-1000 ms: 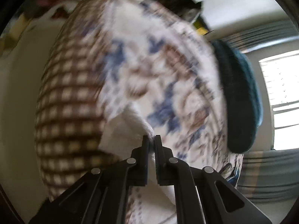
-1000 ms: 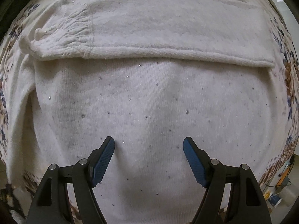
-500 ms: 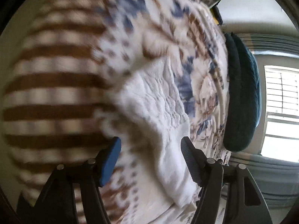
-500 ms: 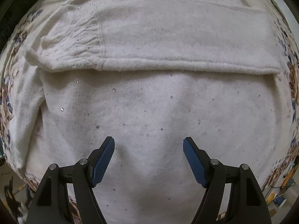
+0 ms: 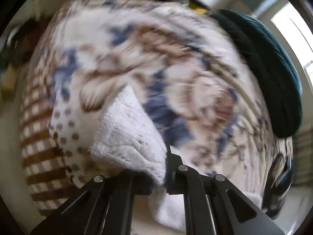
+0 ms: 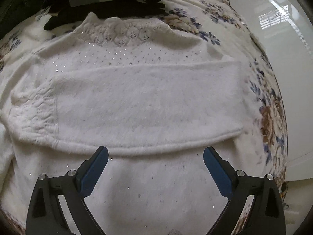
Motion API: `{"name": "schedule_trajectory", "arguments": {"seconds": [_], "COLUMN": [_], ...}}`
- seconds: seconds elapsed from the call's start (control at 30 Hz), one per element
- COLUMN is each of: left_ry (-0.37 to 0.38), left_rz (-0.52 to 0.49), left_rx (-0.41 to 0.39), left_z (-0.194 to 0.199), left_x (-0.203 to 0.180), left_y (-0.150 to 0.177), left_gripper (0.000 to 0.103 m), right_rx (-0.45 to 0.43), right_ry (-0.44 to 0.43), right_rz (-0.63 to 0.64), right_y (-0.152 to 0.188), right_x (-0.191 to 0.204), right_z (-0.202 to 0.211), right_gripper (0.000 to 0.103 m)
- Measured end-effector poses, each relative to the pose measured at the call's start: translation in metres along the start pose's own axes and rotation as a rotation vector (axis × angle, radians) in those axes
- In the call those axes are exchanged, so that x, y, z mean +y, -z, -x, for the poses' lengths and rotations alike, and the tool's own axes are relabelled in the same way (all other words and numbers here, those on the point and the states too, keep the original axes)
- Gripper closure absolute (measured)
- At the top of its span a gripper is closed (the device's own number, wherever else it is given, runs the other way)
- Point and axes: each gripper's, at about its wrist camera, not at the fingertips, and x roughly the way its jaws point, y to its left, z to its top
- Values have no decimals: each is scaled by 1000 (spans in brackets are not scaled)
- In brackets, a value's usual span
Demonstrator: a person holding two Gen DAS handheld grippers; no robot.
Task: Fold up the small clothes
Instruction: 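Grasp the other sleeve cuff with the left gripper and fold it across the body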
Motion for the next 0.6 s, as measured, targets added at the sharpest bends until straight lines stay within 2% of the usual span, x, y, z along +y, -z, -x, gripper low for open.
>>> {"name": "schedule_trajectory", "arguments": {"seconds": [0.13, 0.27, 0.37, 0.4, 0.5, 0.6], "left_ry": [50, 165, 279, 325, 424, 479], "left_rz": [-197, -425, -586, -654, -774, -866], "left_rx": [-53, -40, 12, 40, 125, 193], "left_z": [40, 75, 86, 88, 89, 86], "left_x": [-77, -181, -256, -284, -339, -377], "left_y": [18, 69, 128, 156, 226, 286], "left_gripper": [97, 97, 97, 97, 97, 97], "right_rx": [18, 23, 29, 34, 57, 60], "right_ry": [-74, -127, -164, -173, -200, -207], "right_rz": [7, -13, -54, -67, -133, -184], "right_y": [-5, -14, -21, -22, -26, -31], "right_x": [-10, -37, -63, -71, -100, -128], "right_z": [-18, -29, -37, -39, -47, -50], "right_gripper": [4, 4, 4, 4, 4, 4]}}
